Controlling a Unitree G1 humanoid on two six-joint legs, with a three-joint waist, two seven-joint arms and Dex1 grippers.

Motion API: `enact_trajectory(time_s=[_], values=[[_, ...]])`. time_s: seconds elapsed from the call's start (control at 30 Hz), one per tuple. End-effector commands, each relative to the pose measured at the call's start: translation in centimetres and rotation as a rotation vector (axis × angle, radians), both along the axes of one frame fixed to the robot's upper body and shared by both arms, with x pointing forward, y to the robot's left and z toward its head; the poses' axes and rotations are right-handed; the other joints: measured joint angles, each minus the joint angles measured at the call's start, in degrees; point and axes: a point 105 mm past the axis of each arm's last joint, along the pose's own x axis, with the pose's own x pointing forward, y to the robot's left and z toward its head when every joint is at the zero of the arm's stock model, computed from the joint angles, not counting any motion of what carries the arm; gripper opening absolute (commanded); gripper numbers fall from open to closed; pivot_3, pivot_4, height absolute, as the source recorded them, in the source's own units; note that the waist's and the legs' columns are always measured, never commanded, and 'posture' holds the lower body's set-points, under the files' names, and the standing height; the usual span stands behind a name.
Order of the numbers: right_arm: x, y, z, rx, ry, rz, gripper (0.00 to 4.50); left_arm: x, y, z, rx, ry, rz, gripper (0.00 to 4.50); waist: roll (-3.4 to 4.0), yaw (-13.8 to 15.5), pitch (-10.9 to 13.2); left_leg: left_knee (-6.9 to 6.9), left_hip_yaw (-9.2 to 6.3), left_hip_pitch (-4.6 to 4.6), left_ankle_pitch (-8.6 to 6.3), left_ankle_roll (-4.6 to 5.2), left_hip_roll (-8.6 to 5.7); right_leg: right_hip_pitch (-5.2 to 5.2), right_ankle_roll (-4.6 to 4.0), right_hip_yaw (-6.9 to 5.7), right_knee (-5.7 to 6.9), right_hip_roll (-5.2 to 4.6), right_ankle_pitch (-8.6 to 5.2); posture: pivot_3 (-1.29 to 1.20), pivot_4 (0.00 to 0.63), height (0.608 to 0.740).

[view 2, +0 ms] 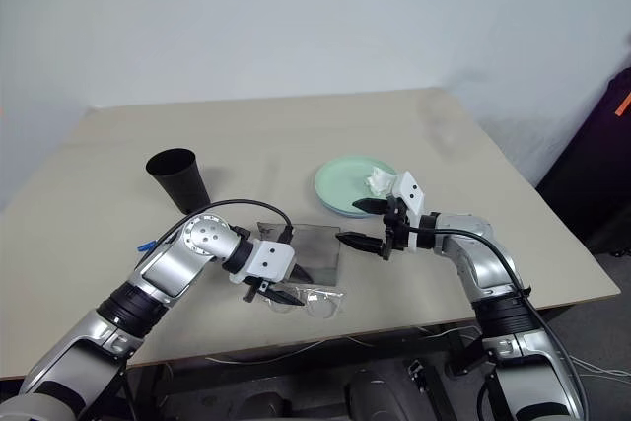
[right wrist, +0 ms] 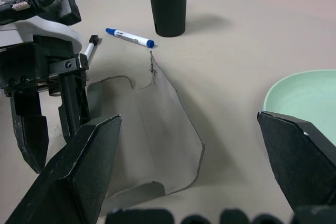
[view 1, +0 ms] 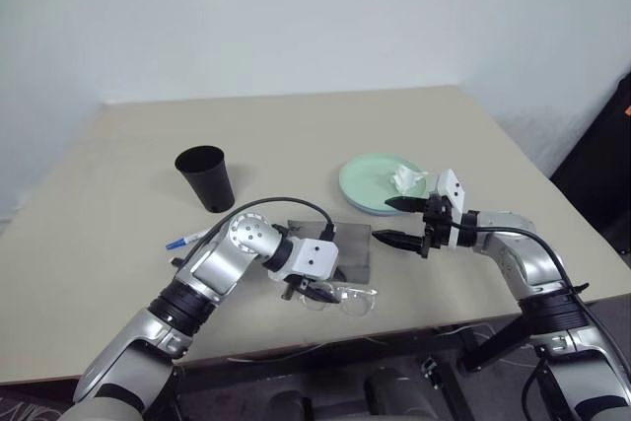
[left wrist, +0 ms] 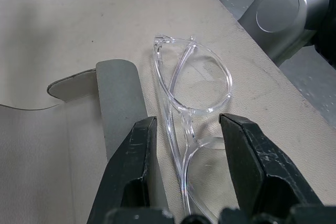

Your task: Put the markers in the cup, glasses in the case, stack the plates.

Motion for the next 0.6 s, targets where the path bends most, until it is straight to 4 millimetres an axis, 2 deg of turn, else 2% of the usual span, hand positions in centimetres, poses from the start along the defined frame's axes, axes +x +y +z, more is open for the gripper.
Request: enact_trajectory(time_s=[0.03, 0.17, 0.27, 0.37, 0.4, 0.6], values=[[0.1, 0.1, 1.4, 0.007, -0.059, 0.002, 4.5, 0.5, -0.1, 0.9, 0.0, -0.03, -0.005, 1.92, 0.0, 0.0, 0.0, 0.0, 0.0, 0.0, 0.0, 0.0, 0.0, 0.0, 0.0, 0.0, 0.0, 0.0, 0.0, 0.0, 0.0, 0.74], [0.2, 0.1, 1.4, 0.005, -0.059, 0.0, 4.5, 0.4, -0.1, 0.6, 0.012, -0.015, -0.009, 1.92, 0.0, 0.0, 0.0, -0.01, -0.01, 0.0, 0.0, 0.0, 0.0, 0.0, 0.0, 0.0, 0.0, 0.0, 0.0, 0.0, 0.0, 0.74], [0.3, 0.1, 1.4, 0.004, -0.06, 0.0, 4.5, 0.4, -0.2, 0.3, 0.022, -0.016, -0.008, 1.4, 0.0, 0.0, 0.0, -0.01, -0.01, 0.0, 0.0, 0.0, 0.0, 0.0, 0.0, 0.0, 0.0, 0.0, 0.0, 0.0, 0.0, 0.74], [0.2, 0.1, 1.6, 0.008, -0.06, 0.006, 4.5, 0.5, -0.2, 0.2, 0.023, -0.017, -0.005, 0.36, 0.0, 0.0, 0.0, 0.0, -0.01, 0.0, 0.0, 0.0, 0.0, 0.0, 0.0, 0.0, 0.0, 0.0, 0.0, 0.0, 0.0, 0.74], [0.1, 0.1, 1.7, 0.011, -0.057, 0.014, 4.5, 0.5, -0.2, 0.2, 0.023, -0.019, -0.005, 0.15, 0.02, 0.0, 0.0, 0.0, -0.01, 0.01, 0.0, 0.0, 0.0, 0.02, 0.0, 0.0, 0.0, 0.0, 0.0, 0.0, 0.0, 0.74], [-0.9, 0.1, 2.5, 0.044, -0.039, 0.077, 4.5, 0.7, -0.2, 0.2, 0.017, -0.021, 0.0, 0.05, 0.02, 0.2, 0.0, 0.01, -0.01, 0.01, 0.0, 0.0, -0.01, 0.02, 0.0, 0.0, 0.0, 0.0, 0.0, 0.0, 0.0, 0.74]])
